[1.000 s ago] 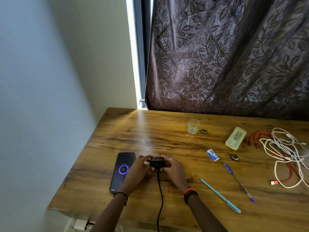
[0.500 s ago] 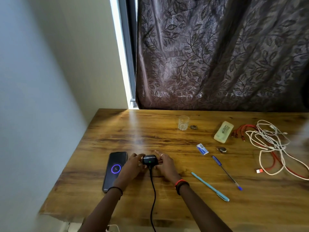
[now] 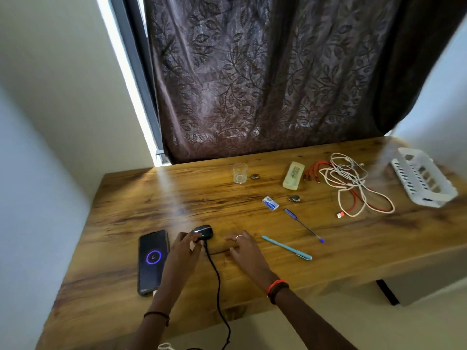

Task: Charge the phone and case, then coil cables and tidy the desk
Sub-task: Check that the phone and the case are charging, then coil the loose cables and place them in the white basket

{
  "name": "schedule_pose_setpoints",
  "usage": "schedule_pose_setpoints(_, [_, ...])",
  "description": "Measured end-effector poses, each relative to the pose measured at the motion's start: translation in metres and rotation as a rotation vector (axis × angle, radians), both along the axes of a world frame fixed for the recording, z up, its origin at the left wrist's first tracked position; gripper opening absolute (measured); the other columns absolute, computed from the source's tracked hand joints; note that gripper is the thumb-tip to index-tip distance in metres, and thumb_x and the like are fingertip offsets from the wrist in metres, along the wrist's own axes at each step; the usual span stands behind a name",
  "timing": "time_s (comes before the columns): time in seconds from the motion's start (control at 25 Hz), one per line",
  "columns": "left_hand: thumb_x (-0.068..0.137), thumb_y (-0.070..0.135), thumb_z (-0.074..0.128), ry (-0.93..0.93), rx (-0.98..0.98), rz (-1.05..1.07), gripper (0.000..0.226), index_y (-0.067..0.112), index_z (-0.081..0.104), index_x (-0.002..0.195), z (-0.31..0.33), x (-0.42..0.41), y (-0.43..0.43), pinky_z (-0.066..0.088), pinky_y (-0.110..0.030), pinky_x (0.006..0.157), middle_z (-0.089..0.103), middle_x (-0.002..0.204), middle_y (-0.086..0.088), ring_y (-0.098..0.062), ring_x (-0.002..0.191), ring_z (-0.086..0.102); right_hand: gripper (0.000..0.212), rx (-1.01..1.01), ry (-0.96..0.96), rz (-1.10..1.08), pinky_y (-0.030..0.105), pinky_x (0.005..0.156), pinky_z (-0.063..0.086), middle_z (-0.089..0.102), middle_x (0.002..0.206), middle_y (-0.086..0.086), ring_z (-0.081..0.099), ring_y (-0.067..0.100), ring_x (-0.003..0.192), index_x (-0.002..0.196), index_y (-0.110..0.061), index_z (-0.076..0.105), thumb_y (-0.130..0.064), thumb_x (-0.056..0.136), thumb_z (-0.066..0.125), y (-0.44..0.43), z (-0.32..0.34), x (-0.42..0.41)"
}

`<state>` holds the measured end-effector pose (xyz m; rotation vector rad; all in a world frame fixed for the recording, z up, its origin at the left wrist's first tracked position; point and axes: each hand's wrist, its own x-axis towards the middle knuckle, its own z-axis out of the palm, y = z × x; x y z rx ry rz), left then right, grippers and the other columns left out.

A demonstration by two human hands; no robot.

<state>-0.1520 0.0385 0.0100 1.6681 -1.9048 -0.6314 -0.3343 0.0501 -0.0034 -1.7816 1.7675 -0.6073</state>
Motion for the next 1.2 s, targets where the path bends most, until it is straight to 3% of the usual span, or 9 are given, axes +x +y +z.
schedule_pose_setpoints(0.2, [0.094,0.021,0.051,0.102,-0.024,-0.107,0.021,0.019,0.062,0.112,-0.003,-0.060,0.027,0.045,-0.024,0.076,0.054,0.111,0.005,-0.013,0.094,0.058,0.030,-0.077,-0.001,-0.135,0.024,0.108,0.029,0.053,0.129,0.006,0.039,0.017,0.130,0.124,-0.012,0.056,-0.011,0.095,0.045,0.038,-0.003,-0.034])
schedule_pose_setpoints(0.32, [0.095,0.024,0.049,0.127,0.043,-0.170,0.022,0.018,0.063,0.111,-0.007,-0.095,0.037,0.049,-0.027,0.082,0.059,0.111,0.005,-0.009,0.094,0.057,0.027,-0.115,-0.094,-0.272,0.029,0.102,0.041,0.058,0.119,0.004,0.052,0.013,0.116,0.114,-0.012,0.062,-0.005,0.091,0.049,0.059,-0.001,-0.060])
schedule_pose_setpoints(0.52, [0.095,0.025,0.050,0.145,0.039,-0.249,0.017,0.022,0.065,0.103,0.000,-0.149,0.052,0.037,-0.008,0.069,0.056,0.100,0.012,0.003,0.085,0.051,0.023,-0.183,-0.122,-0.448,0.018,0.093,0.046,0.061,0.112,0.002,0.057,0.010,0.104,0.108,-0.011,0.065,-0.004,0.090,0.052,0.084,0.005,-0.116])
schedule_pose_setpoints(0.76, [0.095,0.025,0.051,0.198,0.114,-0.333,0.016,0.022,0.065,0.102,0.009,-0.251,0.055,0.038,-0.008,0.067,0.058,0.096,0.014,-0.003,0.091,0.057,0.023,-0.229,-0.147,-0.596,0.015,0.083,0.044,0.064,0.108,0.003,0.060,0.012,0.097,0.105,-0.012,0.067,-0.003,0.089,0.053,0.093,0.004,-0.209])
schedule_pose_setpoints(0.92, [0.094,0.025,0.052,0.208,0.148,-0.367,0.015,0.026,0.065,0.100,0.004,-0.334,0.044,0.038,-0.014,0.075,0.061,0.098,0.013,-0.003,0.092,0.057,0.025,-0.189,-0.131,-0.621,0.002,0.076,0.039,0.064,0.108,0.002,0.057,0.005,0.091,0.107,-0.011,0.066,-0.002,0.088,0.053,0.093,0.000,-0.282])
schedule_pose_setpoints(1.08, [0.093,0.021,0.055,0.209,0.154,-0.353,0.016,0.017,0.068,0.101,-0.005,-0.410,0.030,0.039,-0.016,0.076,0.069,0.100,0.002,-0.007,0.088,0.059,0.027,-0.196,-0.168,-0.678,0.020,0.086,0.047,0.065,0.106,0.003,0.061,0.013,0.096,0.107,-0.009,0.067,0.001,0.087,0.053,0.088,0.000,-0.365])
schedule_pose_setpoints(1.2, [0.091,0.015,0.057,0.256,0.164,-0.333,0.015,0.009,0.069,0.099,-0.007,-0.456,0.023,0.040,-0.016,0.076,0.071,0.097,-0.004,-0.010,0.086,0.061,0.023,-0.131,-0.157,-0.690,0.021,0.082,0.045,0.065,0.106,0.004,0.062,0.019,0.099,0.105,-0.006,0.066,-0.002,0.087,0.053,0.082,-0.002,-0.415])
